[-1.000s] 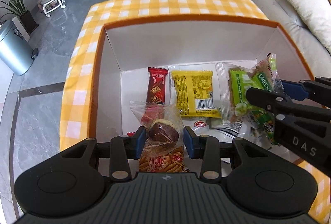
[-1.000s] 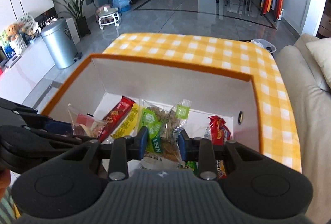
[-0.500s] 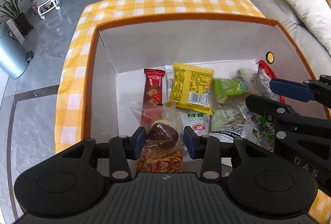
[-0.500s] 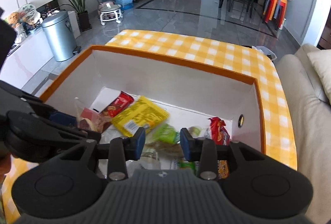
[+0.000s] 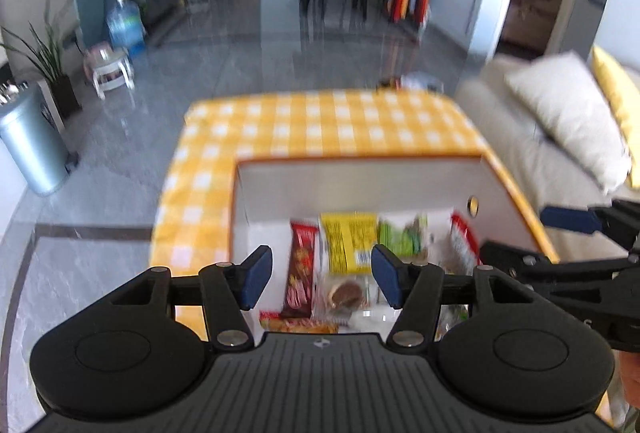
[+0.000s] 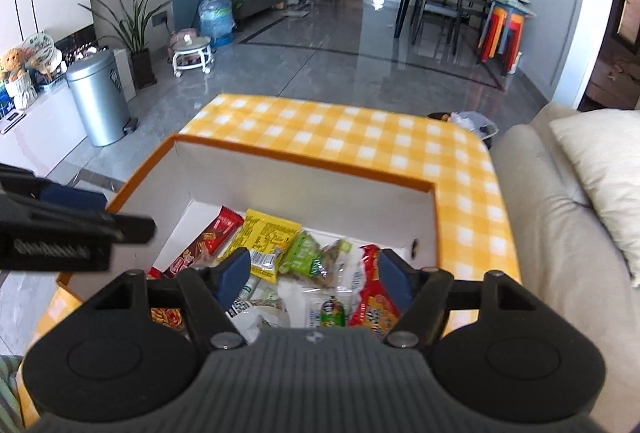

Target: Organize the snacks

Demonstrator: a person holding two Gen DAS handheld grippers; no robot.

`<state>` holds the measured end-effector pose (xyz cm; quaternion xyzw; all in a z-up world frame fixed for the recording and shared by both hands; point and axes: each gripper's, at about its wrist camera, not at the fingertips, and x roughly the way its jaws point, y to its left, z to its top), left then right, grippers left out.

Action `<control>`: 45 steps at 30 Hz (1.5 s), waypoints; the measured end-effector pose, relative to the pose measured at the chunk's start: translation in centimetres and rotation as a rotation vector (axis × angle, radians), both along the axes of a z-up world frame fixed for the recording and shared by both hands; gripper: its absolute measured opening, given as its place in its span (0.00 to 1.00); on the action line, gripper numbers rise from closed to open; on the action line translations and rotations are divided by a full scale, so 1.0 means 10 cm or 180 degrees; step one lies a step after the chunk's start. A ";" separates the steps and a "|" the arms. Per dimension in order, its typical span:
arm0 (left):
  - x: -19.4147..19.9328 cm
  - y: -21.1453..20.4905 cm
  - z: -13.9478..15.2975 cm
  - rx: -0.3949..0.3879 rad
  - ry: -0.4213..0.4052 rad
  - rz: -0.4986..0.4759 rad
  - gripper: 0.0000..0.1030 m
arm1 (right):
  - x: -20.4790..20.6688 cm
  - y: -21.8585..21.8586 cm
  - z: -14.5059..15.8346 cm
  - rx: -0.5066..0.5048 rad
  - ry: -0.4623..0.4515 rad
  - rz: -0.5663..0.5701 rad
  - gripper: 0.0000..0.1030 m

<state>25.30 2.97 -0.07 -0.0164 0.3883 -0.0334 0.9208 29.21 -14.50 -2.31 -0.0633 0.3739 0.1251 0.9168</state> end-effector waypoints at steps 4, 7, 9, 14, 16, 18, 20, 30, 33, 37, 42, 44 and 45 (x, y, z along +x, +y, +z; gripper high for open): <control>-0.21 0.05 0.27 -0.0052 -0.0366 0.0119 0.65 | -0.21 -0.10 0.22 -0.0008 -0.0176 -0.0093 0.70; -0.37 0.06 0.43 -0.0042 -0.0600 0.0197 0.67 | -0.43 -0.19 0.42 0.0091 -0.0361 -0.0161 0.70; -0.49 0.01 0.51 0.0057 -0.0721 0.0226 0.72 | -0.60 -0.24 0.54 0.0180 -0.0470 -0.0210 0.72; -0.80 -0.17 0.64 0.0376 -0.1054 0.0175 0.85 | -1.02 -0.30 0.73 0.0342 -0.0605 -0.0269 0.75; -0.93 -0.23 0.66 0.0441 -0.1136 0.0162 0.86 | -1.18 -0.31 0.78 0.0374 -0.0641 -0.0288 0.78; -1.02 -0.28 0.65 0.0473 -0.1175 0.0184 0.87 | -1.34 -0.34 0.81 0.0422 -0.0674 -0.0291 0.81; -1.11 -0.33 0.62 0.0538 -0.1200 0.0232 0.90 | -1.49 -0.36 0.81 0.0418 -0.0714 -0.0300 0.85; -1.46 -0.47 0.33 0.0606 -0.1002 0.0293 0.90 | -2.07 -0.35 0.57 0.0066 -0.0888 -0.0184 0.94; -1.48 -0.47 0.23 0.0558 -0.0827 0.0259 0.90 | -2.11 -0.37 0.46 0.0109 -0.0815 -0.0168 0.94; -1.53 -0.46 0.07 0.0545 -0.0657 0.0301 0.90 | -2.10 -0.39 0.37 0.0151 -0.0717 -0.0262 0.94; -1.57 -0.48 -0.08 0.0510 -0.0471 0.0335 0.90 | -2.08 -0.46 0.30 0.0273 -0.0657 -0.0367 0.94; -1.57 -0.49 -0.09 0.0494 -0.0434 0.0327 0.90 | -2.06 -0.49 0.27 0.0307 -0.0622 -0.0397 0.94; -1.59 -0.48 -0.11 0.0502 -0.0431 0.0325 0.90 | -2.05 -0.50 0.26 0.0314 -0.0609 -0.0410 0.94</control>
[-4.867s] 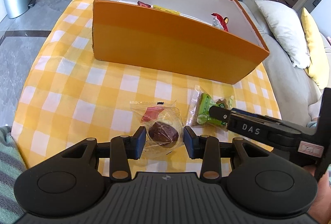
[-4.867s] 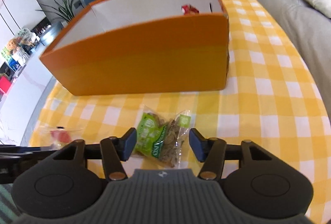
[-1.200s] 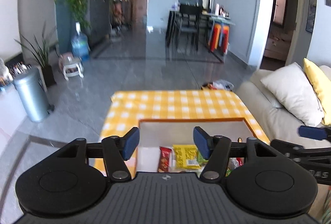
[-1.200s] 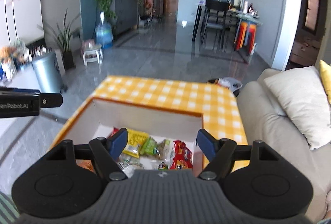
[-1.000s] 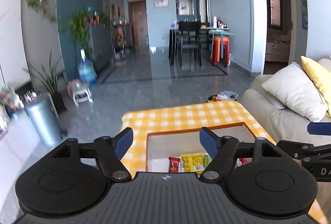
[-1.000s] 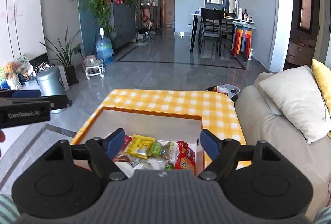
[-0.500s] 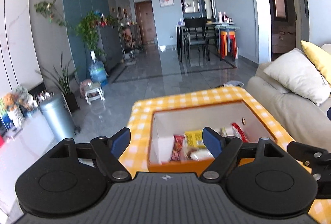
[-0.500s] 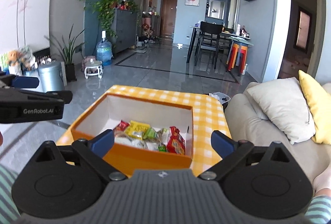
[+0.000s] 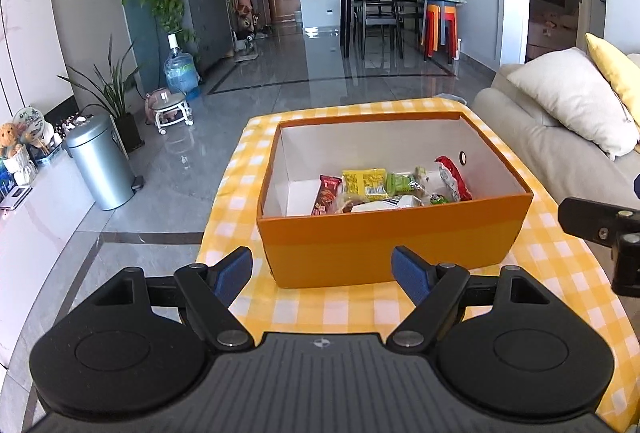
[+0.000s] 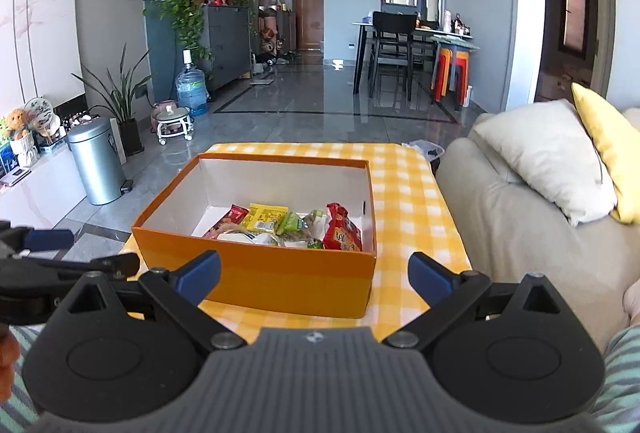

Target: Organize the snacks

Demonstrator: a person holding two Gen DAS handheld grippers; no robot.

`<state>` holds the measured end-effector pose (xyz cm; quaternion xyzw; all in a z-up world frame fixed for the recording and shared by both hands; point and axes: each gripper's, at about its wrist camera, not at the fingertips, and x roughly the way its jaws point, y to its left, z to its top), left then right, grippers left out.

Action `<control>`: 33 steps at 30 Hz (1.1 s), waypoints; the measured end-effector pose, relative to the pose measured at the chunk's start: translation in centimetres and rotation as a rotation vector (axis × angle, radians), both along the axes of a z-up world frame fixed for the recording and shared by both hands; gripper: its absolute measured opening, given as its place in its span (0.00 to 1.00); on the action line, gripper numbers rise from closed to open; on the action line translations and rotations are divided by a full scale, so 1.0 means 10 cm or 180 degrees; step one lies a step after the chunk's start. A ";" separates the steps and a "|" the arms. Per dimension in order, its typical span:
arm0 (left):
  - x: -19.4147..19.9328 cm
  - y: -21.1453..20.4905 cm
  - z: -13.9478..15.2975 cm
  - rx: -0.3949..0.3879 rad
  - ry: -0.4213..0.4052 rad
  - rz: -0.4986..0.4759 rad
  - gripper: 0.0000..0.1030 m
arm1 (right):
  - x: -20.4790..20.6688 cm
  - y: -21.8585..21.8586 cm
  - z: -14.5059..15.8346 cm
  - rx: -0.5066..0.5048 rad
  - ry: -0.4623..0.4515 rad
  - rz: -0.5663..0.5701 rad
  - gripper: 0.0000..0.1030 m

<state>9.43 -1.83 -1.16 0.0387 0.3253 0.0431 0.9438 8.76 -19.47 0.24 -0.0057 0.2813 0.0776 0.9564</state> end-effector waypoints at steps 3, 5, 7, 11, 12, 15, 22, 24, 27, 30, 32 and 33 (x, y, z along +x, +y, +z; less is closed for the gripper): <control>0.02 -0.03 0.00 0.0048 0.0020 0.0007 0.90 | 0.02 0.00 -0.03 -0.0005 0.0037 -0.0014 0.94; 0.02 -0.05 0.00 0.0050 0.0034 0.0009 0.90 | 0.03 -0.01 -0.05 -0.0001 0.0049 -0.0022 0.94; 0.02 -0.06 0.00 0.0044 0.0044 0.0008 0.90 | 0.04 -0.02 -0.06 0.0008 0.0063 -0.0028 0.94; 0.01 -0.06 0.00 0.0049 0.0050 0.0006 0.90 | 0.05 -0.03 -0.07 0.0012 0.0075 -0.0035 0.94; 0.01 -0.06 0.00 0.0050 0.0053 0.0007 0.90 | 0.04 -0.03 -0.07 0.0011 0.0077 -0.0039 0.94; 0.01 -0.05 -0.01 0.0047 0.0051 0.0016 0.90 | 0.04 -0.03 -0.08 0.0020 0.0077 -0.0047 0.94; -0.02 -0.03 -0.01 0.0035 0.0072 0.0022 0.90 | 0.04 -0.04 -0.06 0.0034 0.0070 -0.0048 0.94; -0.03 -0.02 -0.01 0.0040 0.0074 0.0024 0.90 | 0.03 -0.04 -0.05 0.0034 0.0061 -0.0040 0.94; -0.04 -0.01 0.00 0.0041 0.0074 0.0027 0.90 | 0.02 -0.04 -0.04 0.0032 0.0055 -0.0036 0.94; -0.04 -0.01 0.00 0.0036 0.0074 0.0032 0.90 | 0.02 -0.04 -0.04 0.0032 0.0055 -0.0039 0.94; -0.03 -0.01 0.00 0.0040 0.0075 0.0028 0.90 | 0.02 -0.04 -0.04 0.0037 0.0050 -0.0048 0.94; -0.04 -0.01 0.00 0.0040 0.0076 0.0027 0.90 | 0.01 -0.05 -0.04 0.0041 0.0052 -0.0053 0.94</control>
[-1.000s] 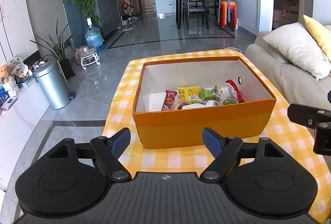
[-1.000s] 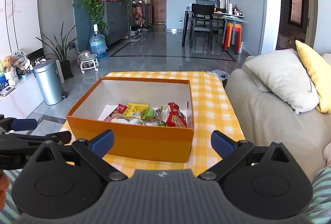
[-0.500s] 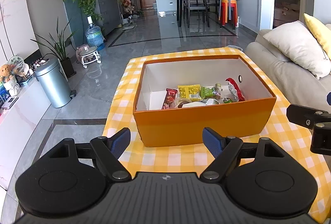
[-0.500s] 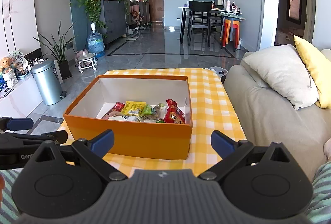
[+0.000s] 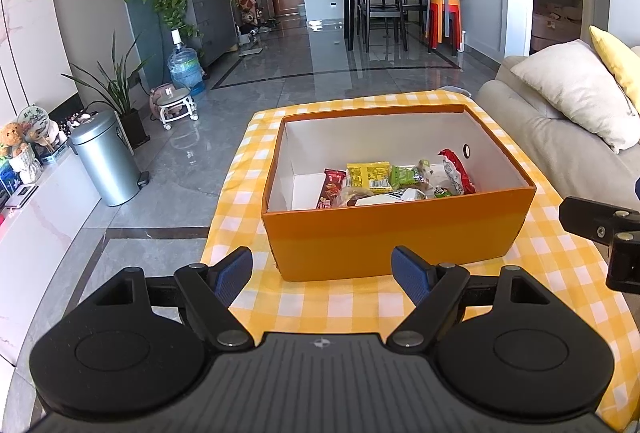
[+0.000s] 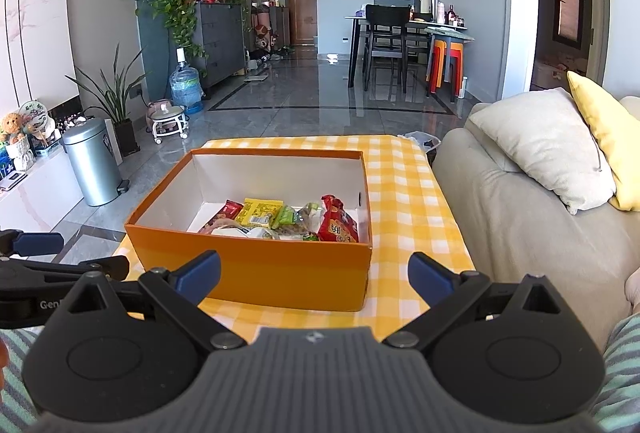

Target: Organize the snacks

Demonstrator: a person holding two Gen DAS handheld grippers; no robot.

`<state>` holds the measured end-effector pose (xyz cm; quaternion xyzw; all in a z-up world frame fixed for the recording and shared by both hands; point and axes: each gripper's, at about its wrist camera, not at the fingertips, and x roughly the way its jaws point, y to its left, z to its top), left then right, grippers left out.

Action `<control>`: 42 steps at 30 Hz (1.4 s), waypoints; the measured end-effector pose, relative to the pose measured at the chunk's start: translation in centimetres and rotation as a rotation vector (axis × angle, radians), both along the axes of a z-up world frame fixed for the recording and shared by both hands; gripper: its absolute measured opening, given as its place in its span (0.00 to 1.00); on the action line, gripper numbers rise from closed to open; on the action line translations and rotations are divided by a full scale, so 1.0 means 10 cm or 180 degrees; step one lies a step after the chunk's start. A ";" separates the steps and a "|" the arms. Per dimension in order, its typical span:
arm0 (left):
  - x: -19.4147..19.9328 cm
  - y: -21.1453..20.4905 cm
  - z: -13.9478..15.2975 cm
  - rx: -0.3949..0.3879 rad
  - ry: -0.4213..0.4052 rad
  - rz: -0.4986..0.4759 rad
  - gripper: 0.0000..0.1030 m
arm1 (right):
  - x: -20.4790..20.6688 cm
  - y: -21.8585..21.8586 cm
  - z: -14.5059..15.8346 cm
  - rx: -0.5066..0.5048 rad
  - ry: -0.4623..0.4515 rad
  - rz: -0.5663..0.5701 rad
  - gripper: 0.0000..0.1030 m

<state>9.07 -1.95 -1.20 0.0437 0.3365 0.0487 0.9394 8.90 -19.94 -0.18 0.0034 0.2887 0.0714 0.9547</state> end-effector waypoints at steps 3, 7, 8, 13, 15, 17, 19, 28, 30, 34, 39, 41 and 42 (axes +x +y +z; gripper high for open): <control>-0.01 0.00 0.00 -0.0001 0.0001 -0.0004 0.90 | 0.00 0.00 0.00 0.0007 0.0001 -0.0010 0.94; 0.01 0.00 0.00 -0.0001 0.0001 -0.0001 0.90 | 0.00 -0.01 0.00 0.0007 0.0002 -0.0011 0.94; -0.01 0.00 0.00 -0.0001 0.0002 0.0000 0.90 | 0.00 -0.01 0.00 0.0007 0.0003 -0.0012 0.94; 0.00 0.00 0.00 -0.0002 0.0000 -0.0004 0.90 | 0.00 -0.01 0.00 0.0007 0.0004 -0.0013 0.95; -0.01 0.02 0.01 -0.0003 0.0001 -0.0005 0.90 | 0.00 -0.02 0.00 0.0013 0.0010 -0.0020 0.95; 0.00 0.02 0.01 -0.0002 0.0001 -0.0003 0.90 | 0.00 -0.02 -0.01 0.0016 0.0019 -0.0026 0.95; 0.00 0.02 0.01 -0.0005 0.0002 -0.0001 0.90 | 0.00 -0.03 -0.01 0.0018 0.0020 -0.0028 0.95; 0.00 0.02 0.02 -0.0008 0.0005 0.0000 0.90 | 0.00 -0.03 -0.01 0.0028 0.0037 -0.0028 0.96; -0.01 0.02 0.02 -0.0016 0.0005 -0.0001 0.90 | 0.00 -0.03 -0.01 0.0028 0.0035 -0.0028 0.96; -0.01 0.02 0.02 -0.0003 -0.0002 0.0002 0.90 | 0.00 -0.03 -0.02 0.0030 0.0041 -0.0027 0.96; -0.03 0.06 0.03 -0.0008 -0.0006 0.0022 0.90 | 0.00 -0.03 -0.02 0.0037 0.0042 -0.0028 0.96; -0.04 0.06 0.03 -0.0010 -0.0005 0.0023 0.90 | -0.01 -0.03 -0.02 0.0051 0.0046 -0.0028 0.96; -0.05 0.07 0.04 -0.0013 -0.0006 0.0025 0.90 | -0.01 -0.03 -0.02 0.0055 0.0048 -0.0029 0.96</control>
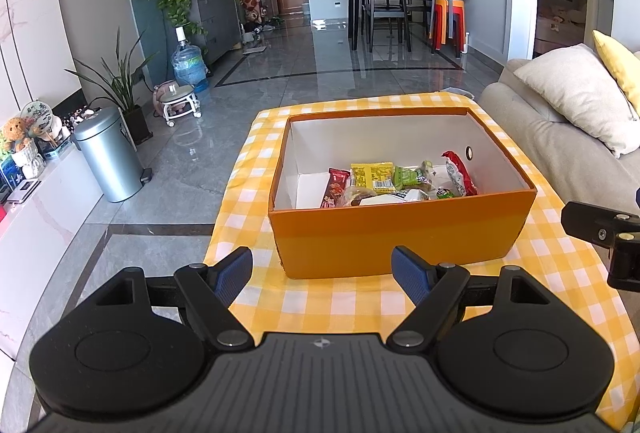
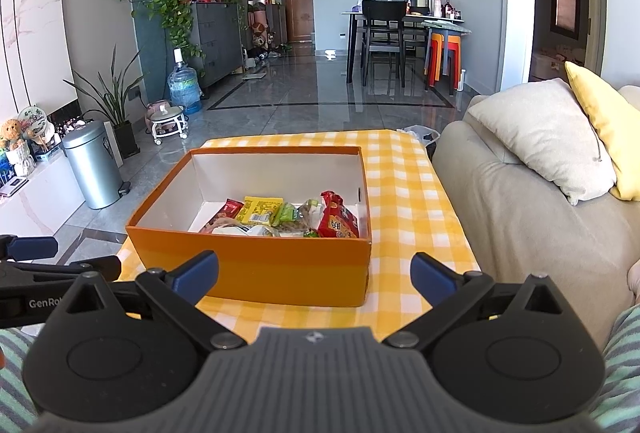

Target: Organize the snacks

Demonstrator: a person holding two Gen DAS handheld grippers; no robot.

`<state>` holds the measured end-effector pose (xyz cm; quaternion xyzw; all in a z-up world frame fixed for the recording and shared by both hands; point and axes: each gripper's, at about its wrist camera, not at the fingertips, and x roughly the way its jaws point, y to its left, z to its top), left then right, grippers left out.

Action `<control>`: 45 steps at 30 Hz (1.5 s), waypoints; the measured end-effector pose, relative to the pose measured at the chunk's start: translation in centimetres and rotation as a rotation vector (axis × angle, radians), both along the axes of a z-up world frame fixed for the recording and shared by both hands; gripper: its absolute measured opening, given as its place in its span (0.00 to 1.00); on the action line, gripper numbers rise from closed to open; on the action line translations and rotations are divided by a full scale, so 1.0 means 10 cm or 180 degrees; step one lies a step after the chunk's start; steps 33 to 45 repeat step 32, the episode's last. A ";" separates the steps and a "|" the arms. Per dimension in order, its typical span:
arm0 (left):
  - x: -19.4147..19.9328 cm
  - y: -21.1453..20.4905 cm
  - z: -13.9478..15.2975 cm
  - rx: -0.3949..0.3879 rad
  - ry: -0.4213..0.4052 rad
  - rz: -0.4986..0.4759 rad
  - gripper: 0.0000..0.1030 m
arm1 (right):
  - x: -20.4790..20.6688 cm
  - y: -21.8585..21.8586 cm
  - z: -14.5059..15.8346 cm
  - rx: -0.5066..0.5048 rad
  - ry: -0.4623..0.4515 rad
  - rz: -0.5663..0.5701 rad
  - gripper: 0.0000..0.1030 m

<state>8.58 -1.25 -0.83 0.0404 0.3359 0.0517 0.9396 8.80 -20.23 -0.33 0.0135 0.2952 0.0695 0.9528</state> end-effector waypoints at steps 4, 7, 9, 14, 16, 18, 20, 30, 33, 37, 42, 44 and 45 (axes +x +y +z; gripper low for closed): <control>-0.02 0.01 0.01 -0.0008 0.0006 0.0011 0.90 | -0.01 0.01 0.01 0.0003 0.0013 -0.0003 0.96; -0.02 0.00 0.01 -0.0006 0.0012 0.0010 0.90 | -0.01 0.02 0.00 0.0013 0.0028 -0.0003 0.96; -0.03 0.00 0.01 -0.0008 0.0011 0.0008 0.90 | 0.00 0.02 0.00 0.0019 0.0043 -0.0002 0.96; -0.02 -0.01 0.01 -0.0022 0.0016 0.0008 0.90 | 0.01 0.02 -0.02 0.0036 0.0092 -0.0005 0.96; -0.04 -0.02 0.01 -0.0032 0.0012 0.0003 0.90 | 0.02 0.01 -0.04 0.0044 0.0122 -0.0010 0.96; -0.01 -0.05 0.02 -0.0020 0.0012 -0.0010 0.90 | 0.03 0.01 -0.05 0.0051 0.0150 -0.0016 0.96; -0.02 -0.07 0.03 -0.0023 0.0007 -0.0017 0.90 | 0.04 0.01 -0.05 0.0054 0.0168 -0.0023 0.96; -0.02 -0.07 0.09 -0.0098 -0.0036 0.0039 0.90 | 0.04 0.01 -0.04 0.0055 0.0210 -0.0059 0.96; -0.02 -0.05 0.12 -0.0116 -0.0051 0.0037 0.90 | 0.04 0.00 -0.04 0.0056 0.0224 -0.0068 0.96; -0.02 -0.05 0.12 -0.0116 -0.0051 0.0037 0.90 | 0.04 0.00 -0.04 0.0056 0.0224 -0.0068 0.96; -0.02 -0.05 0.12 -0.0116 -0.0051 0.0037 0.90 | 0.04 0.00 -0.04 0.0056 0.0224 -0.0068 0.96; -0.02 -0.05 0.12 -0.0116 -0.0051 0.0037 0.90 | 0.04 0.00 -0.04 0.0056 0.0224 -0.0068 0.96; -0.02 -0.05 0.12 -0.0116 -0.0051 0.0037 0.90 | 0.04 0.00 -0.04 0.0056 0.0224 -0.0068 0.96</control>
